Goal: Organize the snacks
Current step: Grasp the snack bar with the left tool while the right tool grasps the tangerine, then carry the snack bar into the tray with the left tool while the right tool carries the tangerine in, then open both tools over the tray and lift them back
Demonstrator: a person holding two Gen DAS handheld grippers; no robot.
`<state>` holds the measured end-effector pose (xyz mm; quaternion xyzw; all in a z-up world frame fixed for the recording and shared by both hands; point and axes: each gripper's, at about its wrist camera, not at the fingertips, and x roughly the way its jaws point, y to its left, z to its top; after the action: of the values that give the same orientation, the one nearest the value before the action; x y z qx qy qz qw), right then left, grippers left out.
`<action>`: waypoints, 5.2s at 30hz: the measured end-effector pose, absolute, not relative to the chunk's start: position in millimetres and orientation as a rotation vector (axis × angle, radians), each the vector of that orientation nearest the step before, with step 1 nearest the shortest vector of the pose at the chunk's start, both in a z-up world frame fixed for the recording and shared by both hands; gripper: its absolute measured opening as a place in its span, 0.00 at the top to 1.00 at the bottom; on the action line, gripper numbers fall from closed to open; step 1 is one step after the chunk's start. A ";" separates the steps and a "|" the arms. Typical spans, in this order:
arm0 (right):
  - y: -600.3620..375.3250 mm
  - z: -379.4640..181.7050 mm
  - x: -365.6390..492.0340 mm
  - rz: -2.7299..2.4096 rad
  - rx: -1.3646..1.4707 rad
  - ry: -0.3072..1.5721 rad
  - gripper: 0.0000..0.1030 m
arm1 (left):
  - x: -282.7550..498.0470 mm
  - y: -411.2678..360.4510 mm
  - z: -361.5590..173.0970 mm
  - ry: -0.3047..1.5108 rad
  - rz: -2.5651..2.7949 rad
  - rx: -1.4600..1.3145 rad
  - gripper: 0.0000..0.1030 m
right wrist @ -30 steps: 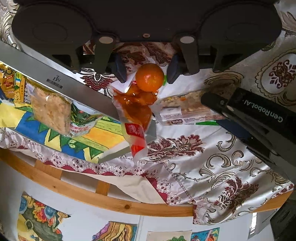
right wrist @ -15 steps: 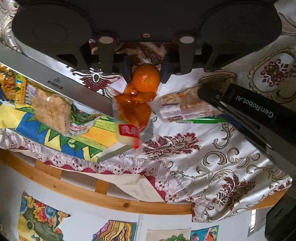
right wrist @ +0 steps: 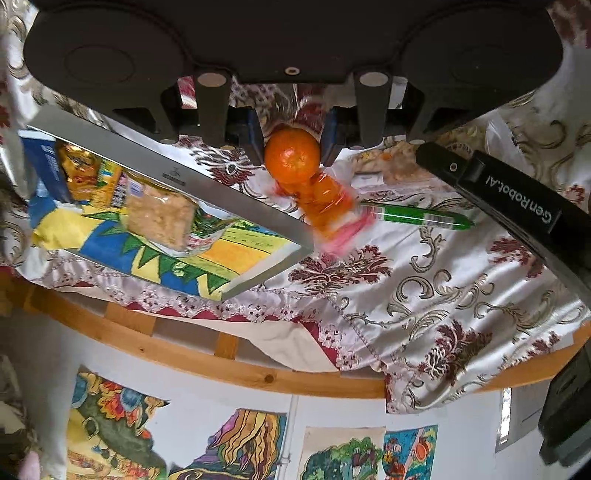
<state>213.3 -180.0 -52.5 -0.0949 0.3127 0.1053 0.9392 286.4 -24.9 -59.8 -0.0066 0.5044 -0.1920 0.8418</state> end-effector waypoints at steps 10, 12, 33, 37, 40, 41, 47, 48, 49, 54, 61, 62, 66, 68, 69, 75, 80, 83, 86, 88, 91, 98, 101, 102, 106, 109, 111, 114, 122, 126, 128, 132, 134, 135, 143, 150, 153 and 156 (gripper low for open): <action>-193.2 -14.4 154.5 0.193 -0.180 0.587 0.66 | 236.4 -21.6 -37.7 1.061 -0.406 -0.113 0.64; -197.3 -6.8 142.1 0.184 -0.179 0.570 0.66 | 227.0 -22.3 -30.0 1.038 -0.416 -0.124 0.64; -220.1 68.5 91.6 0.107 -0.134 0.373 0.66 | 190.4 -35.1 57.6 0.764 -0.428 -0.262 0.64; -221.3 70.0 101.6 0.127 -0.189 0.329 0.66 | 198.8 -40.2 72.1 0.708 -0.416 -0.257 0.64; -228.5 59.9 114.2 0.116 -0.212 0.321 0.66 | 210.0 -45.9 76.2 0.672 -0.411 -0.255 0.64; -232.2 55.0 120.3 0.101 -0.211 0.320 0.66 | 215.7 -49.1 75.8 0.665 -0.408 -0.254 0.64; -255.4 26.4 162.2 0.044 -0.209 0.340 0.66 | 259.8 -74.4 59.5 0.652 -0.398 -0.241 0.64; -259.5 21.9 170.3 0.030 -0.209 0.346 0.66 | 268.8 -79.7 55.0 0.657 -0.400 -0.238 0.64; -263.6 18.1 177.6 0.022 -0.206 0.348 0.66 | 279.3 -85.8 49.6 0.666 -0.401 -0.237 0.64; -282.4 -4.3 218.1 -0.025 -0.205 0.379 0.66 | 328.4 -114.7 20.2 0.701 -0.409 -0.256 0.64; -307.6 -39.0 269.7 -0.086 -0.175 0.449 0.66 | 382.6 -162.1 -15.5 0.753 -0.461 -0.234 0.64; -310.7 -44.4 274.6 -0.090 -0.180 0.461 0.66 | 387.9 -168.5 -18.8 0.756 -0.471 -0.230 0.64; -325.7 -59.5 286.7 -0.122 -0.128 0.511 0.66 | 404.9 -195.1 -30.6 0.759 -0.508 -0.196 0.64; -331.8 -66.2 290.1 -0.134 -0.107 0.534 0.66 | 411.2 -209.0 -35.9 0.759 -0.522 -0.180 0.64; -333.8 -69.0 291.0 -0.140 -0.107 0.542 0.66 | 413.6 -214.2 -37.2 0.758 -0.528 -0.173 0.64; -345.6 -74.3 295.9 -0.155 -0.066 0.558 0.66 | 419.8 -244.4 -50.1 0.760 -0.549 -0.147 0.64; -348.1 -75.3 294.5 -0.159 -0.056 0.565 0.66 | 418.8 -253.6 -56.5 0.764 -0.540 -0.122 0.64; -347.7 -74.3 293.9 -0.154 -0.050 0.568 0.66 | 417.3 -256.1 -59.6 0.763 -0.535 -0.100 0.64; -345.1 -74.3 293.1 -0.144 -0.058 0.571 0.65 | 415.9 -257.4 -63.4 0.759 -0.519 -0.072 0.64; -343.2 -75.3 293.8 -0.138 -0.066 0.574 0.65 | 416.1 -257.6 -66.1 0.758 -0.515 -0.070 0.64; -340.3 -77.8 294.9 -0.138 -0.076 0.588 0.65 | 414.8 -258.1 -68.3 0.759 -0.510 -0.057 0.63; -332.0 -80.8 294.0 -0.130 -0.133 0.589 0.64 | 409.1 -250.6 -74.6 0.763 -0.504 -0.093 0.59; -330.8 -81.2 293.8 -0.128 -0.140 0.588 0.61 | 408.4 -246.2 -74.9 0.770 -0.510 -0.118 0.54; -330.6 -80.9 293.8 -0.126 -0.140 0.588 0.60 | 407.7 -245.4 -74.3 0.771 -0.515 -0.120 0.49; -329.5 -79.2 291.7 -0.131 -0.146 0.583 0.54 | 401.1 -238.7 -67.7 0.750 -0.517 -0.141 0.36; -329.4 -75.8 288.4 -0.143 -0.143 0.580 0.47 | 395.9 -229.6 -59.8 0.737 -0.507 -0.158 0.30; -329.8 -71.8 285.6 -0.149 -0.130 0.579 0.42 | 390.7 -220.1 -52.3 0.716 -0.493 -0.167 0.23; -327.8 -61.5 278.4 -0.144 -0.111 0.550 0.28 | 382.8 -204.1 -40.3 0.687 -0.464 -0.173 0.17; -303.2 -18.0 243.6 -0.125 -0.098 0.424 0.03 | 339.8 -151.2 -5.5 0.581 -0.363 -0.183 0.01; -289.9 1.8 221.0 -0.109 -0.079 0.372 0.01 | 310.1 -122.4 11.2 0.540 -0.315 -0.177 0.01; -284.2 10.9 208.0 -0.110 -0.077 0.350 0.01 | 293.0 -106.9 18.8 0.522 -0.289 -0.180 0.01; -279.8 22.2 179.0 -0.111 -0.037 0.331 0.01 | 259.7 -80.0 30.6 0.492 -0.232 -0.174 0.00; -278.4 26.3 164.7 -0.107 -0.007 0.328 0.01 | 244.1 -70.0 34.5 0.484 -0.210 -0.156 0.00; -277.8 28.3 157.3 -0.111 0.005 0.321 0.01 | 236.3 -65.6 36.3 0.481 -0.200 -0.142 0.00; -271.5 42.9 95.5 -0.110 0.097 0.296 0.01 | 173.9 -31.3 38.1 0.524 -0.131 -0.069 0.00; -265.3 49.6 46.0 -0.127 0.151 0.294 0.01 | 135.1 -6.2 32.6 0.629 -0.137 -0.087 0.00; -260.9 49.8 29.6 -0.131 0.149 0.293 0.01 | 123.0 2.1 32.0 0.640 -0.117 -0.106 0.00; -257.8 50.0 17.5 -0.128 0.153 0.303 0.01 | 109.6 6.7 31.1 0.635 -0.082 -0.090 0.00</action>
<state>17.5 -257.8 50.0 0.0760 0.1508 -0.0636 0.9836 109.6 6.7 31.1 -0.0444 0.3118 -0.0401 0.9482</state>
